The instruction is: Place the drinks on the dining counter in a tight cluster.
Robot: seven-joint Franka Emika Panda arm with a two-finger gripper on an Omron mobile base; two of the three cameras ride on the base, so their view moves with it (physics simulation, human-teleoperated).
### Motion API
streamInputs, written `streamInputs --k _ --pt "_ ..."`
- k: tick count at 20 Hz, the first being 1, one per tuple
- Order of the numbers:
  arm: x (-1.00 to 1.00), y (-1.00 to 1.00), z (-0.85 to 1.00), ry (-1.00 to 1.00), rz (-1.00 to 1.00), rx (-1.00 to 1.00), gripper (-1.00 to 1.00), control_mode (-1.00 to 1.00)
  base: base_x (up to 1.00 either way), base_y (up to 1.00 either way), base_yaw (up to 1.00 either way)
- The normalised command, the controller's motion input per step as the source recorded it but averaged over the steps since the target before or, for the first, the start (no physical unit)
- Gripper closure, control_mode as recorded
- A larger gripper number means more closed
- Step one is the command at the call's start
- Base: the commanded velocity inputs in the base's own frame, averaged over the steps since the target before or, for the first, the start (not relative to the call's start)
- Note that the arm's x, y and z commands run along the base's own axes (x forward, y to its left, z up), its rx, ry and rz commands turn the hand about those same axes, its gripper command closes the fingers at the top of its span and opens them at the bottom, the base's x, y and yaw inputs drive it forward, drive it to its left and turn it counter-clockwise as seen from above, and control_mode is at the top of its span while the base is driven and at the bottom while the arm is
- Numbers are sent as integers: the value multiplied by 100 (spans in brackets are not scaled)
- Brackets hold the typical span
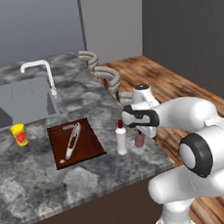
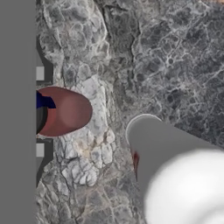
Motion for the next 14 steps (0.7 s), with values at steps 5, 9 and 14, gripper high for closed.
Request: streamInputs --k 5,9,14 --pt "9 21 -5 0 0 -2 100 -100 0 0 0" --pt "13 3 -8 0 0 0 100 -100 0 0 0" --pt "5 0 -8 0 0 0 100 -100 0 0 0"
